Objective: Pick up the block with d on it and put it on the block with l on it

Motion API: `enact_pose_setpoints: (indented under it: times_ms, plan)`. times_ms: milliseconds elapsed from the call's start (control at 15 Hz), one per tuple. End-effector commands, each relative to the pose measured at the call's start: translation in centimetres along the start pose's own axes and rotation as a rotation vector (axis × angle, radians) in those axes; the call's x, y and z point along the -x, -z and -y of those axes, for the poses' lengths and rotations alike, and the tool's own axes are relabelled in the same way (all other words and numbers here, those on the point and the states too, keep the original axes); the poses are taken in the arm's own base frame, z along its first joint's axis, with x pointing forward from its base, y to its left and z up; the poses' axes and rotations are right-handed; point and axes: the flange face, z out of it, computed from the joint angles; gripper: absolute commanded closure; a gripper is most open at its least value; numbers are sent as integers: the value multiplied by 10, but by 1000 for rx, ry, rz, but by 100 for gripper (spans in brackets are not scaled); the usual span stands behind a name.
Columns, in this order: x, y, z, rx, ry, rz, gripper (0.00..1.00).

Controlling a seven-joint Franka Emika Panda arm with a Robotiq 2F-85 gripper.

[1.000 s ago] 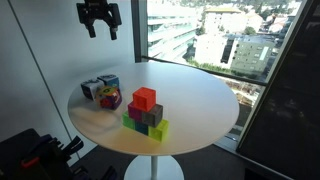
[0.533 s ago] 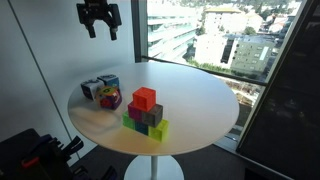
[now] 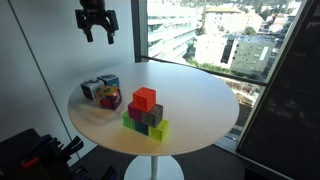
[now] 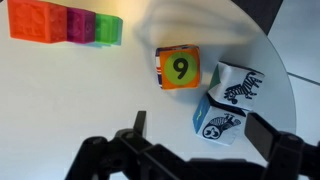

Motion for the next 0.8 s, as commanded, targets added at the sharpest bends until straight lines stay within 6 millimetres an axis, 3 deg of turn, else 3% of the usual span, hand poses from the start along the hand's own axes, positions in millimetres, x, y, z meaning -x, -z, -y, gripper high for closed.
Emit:
enact_pose_setpoints:
  times_ms: [0, 733]
  plan:
    - [-17, -5, 10, -4, -9, 8, 0]
    - [-40, -44, 40, 43, -182, 73, 0]
